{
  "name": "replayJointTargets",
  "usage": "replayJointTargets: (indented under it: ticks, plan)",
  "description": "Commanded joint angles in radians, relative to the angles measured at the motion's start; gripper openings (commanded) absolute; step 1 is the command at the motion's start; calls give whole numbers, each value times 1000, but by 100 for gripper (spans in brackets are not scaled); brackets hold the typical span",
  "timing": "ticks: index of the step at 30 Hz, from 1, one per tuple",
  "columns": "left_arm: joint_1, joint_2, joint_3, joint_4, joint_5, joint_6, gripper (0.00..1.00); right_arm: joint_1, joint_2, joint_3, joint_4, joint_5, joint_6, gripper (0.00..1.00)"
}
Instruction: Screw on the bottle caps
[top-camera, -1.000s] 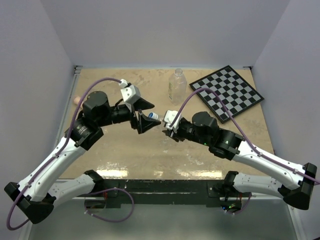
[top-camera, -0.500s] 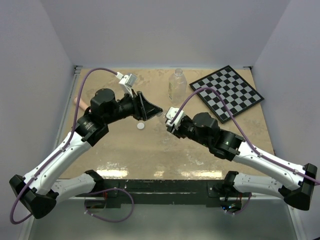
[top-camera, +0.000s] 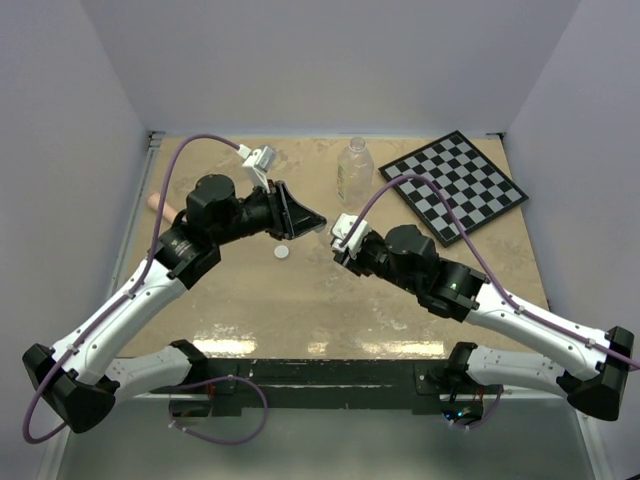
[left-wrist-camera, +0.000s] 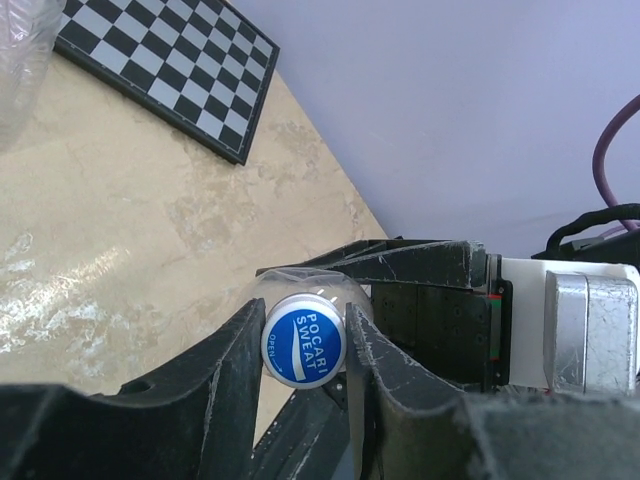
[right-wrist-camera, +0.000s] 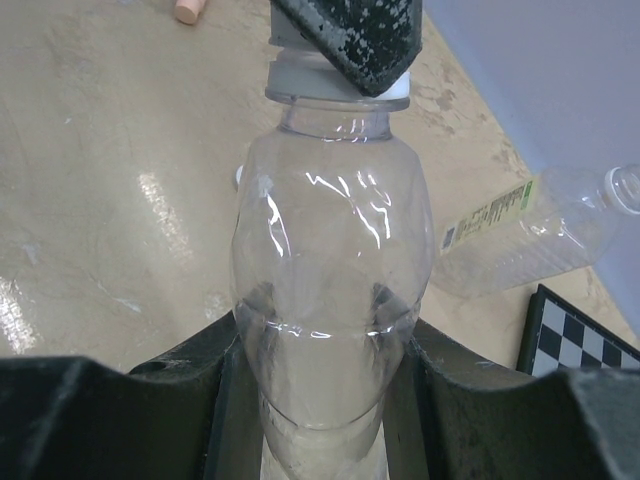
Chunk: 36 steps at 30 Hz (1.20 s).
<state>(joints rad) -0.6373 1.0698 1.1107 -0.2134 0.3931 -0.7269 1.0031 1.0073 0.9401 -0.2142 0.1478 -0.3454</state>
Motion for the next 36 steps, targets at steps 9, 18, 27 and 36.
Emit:
replayJointTargets:
  ticks: [9, 18, 27, 36]
  plan:
    - [-1, -62, 74, 66, 272, 389, 0, 3, -97, 3, 53, -246, 5, 0]
    - [-1, -120, -11, 82, 826, 904, 0, 3, -131, 72, 9, -539, -14, 0]
    - [-1, 18, 146, -599, 851, 1696, 0, 3, -104, 112, -39, -656, -27, 0]
    - [1, -30, 109, -441, 716, 1502, 32, 3, -98, 98, -27, -509, -20, 0]
